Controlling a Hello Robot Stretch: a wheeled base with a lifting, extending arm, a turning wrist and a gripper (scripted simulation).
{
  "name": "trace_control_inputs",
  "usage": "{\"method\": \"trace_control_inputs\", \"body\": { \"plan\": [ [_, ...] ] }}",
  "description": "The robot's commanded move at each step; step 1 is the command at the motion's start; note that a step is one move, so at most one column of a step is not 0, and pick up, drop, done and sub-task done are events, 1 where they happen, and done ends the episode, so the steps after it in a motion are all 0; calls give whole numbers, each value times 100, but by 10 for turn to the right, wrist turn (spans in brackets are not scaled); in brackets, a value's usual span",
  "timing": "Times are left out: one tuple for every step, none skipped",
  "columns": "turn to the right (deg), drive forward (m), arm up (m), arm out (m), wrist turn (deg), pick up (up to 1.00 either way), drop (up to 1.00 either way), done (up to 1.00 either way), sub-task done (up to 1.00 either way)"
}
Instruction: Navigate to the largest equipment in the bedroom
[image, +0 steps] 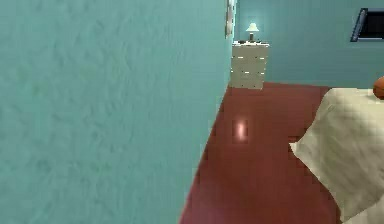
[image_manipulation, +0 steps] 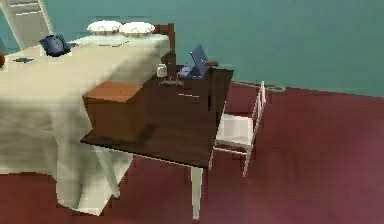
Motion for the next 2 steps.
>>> {"method": "trace_control_inputs", "body": {
  "plan": [
    [240, 0, 0, 0, 0, 0, 0, 0, 0],
    [30, 0, 0, 0, 0, 0, 0, 0, 0]
  ]
}}
